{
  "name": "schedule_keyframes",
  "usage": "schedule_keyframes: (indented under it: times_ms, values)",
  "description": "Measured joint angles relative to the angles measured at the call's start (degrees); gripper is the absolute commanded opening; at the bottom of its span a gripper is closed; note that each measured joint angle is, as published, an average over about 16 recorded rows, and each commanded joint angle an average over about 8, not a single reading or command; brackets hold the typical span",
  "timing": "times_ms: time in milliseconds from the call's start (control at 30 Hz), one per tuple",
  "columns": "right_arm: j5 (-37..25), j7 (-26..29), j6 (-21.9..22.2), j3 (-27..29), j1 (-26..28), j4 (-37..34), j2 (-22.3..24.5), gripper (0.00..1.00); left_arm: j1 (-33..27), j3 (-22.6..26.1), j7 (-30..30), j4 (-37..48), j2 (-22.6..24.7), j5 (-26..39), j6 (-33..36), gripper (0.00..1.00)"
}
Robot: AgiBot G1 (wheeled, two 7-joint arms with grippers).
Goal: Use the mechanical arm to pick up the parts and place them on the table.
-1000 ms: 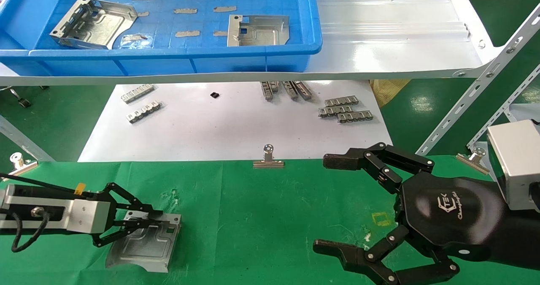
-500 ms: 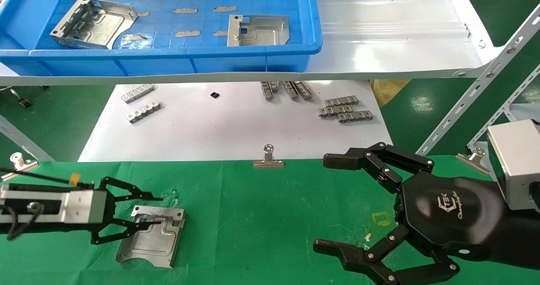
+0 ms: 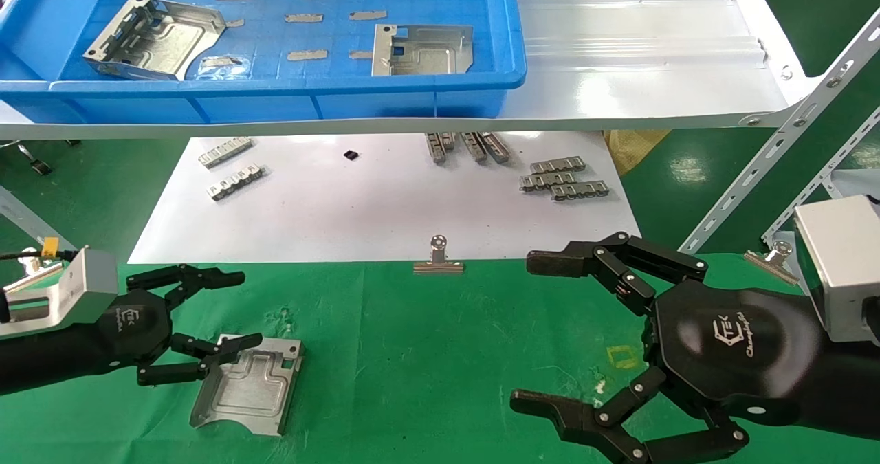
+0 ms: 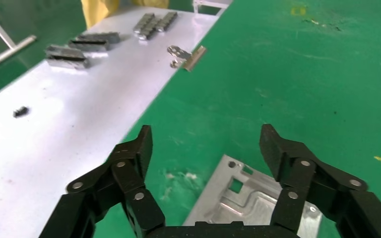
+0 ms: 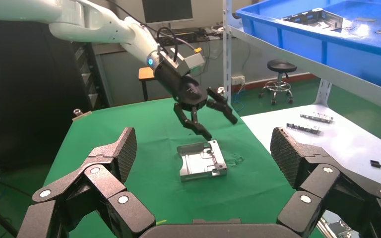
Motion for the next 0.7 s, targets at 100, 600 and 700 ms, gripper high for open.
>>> schedule_keyframes:
  times_ms: [100, 600, 700]
  values:
    - [0.00, 0.00, 0.00, 0.00, 0.00, 0.00, 0.00, 1.00, 0.80, -0.33, -1.19, -0.45, -0.26, -0.73, 0.00, 1.00]
    - [0.01, 0.00, 0.00, 0.00, 0.00, -0.01, 0.00, 1.00, 4.18, -6.12, -6.90, -9.51, -1.41, -0.22, -0.90, 1.00]
    - [0.01, 0.00, 0.00, 0.00, 0.00, -0.01, 0.00, 1.00, 5.39, -8.14, -9.02, -12.66, -1.82, -0.07, -1.19, 1.00]
